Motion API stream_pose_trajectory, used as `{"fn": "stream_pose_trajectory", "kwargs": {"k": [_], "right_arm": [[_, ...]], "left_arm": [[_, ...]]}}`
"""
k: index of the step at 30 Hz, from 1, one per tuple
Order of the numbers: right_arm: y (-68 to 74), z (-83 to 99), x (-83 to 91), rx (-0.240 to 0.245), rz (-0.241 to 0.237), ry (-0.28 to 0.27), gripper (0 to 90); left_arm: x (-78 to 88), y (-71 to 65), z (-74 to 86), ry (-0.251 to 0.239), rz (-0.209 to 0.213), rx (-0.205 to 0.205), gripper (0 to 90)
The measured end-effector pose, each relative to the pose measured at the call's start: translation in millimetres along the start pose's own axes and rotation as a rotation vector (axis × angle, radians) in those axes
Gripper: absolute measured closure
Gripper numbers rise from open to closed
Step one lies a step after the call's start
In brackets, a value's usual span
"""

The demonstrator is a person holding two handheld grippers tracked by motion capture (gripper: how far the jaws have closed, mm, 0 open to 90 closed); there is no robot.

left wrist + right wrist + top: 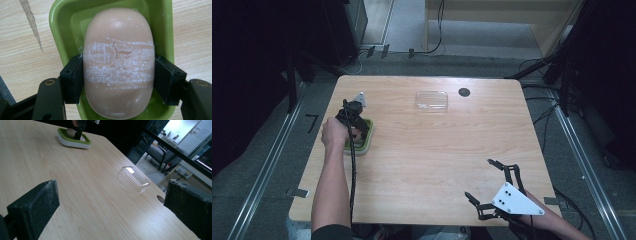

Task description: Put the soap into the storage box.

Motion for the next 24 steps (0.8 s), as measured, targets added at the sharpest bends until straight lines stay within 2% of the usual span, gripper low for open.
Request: {"fn": "stream_pose_trajectory", "kwargs": {"k": [16,24], "right_arm": [[-0.1,-0.3,1.7,-0.002,0.007,-0.002,0.0],[-0.3,-0.7,2.6,-0.006,0.011,-0.002,0.0]], "left_arm": [[-1.5,-1.0,0.2,0.008,-0.005,0.026,33.3],[-2.7,-0.1,2.3,0.013,0.009,0.046,32.8]]}}
Point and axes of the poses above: each handheld gripper's, and its own axes: x roughly backward along the jaws, z roughly out of its underside, y roughly to its left, the point moved 7 cm from there along -x, roughly forward along the jaws, and after that the axes turned 8 degrees about -y, right-handed, at the moved point
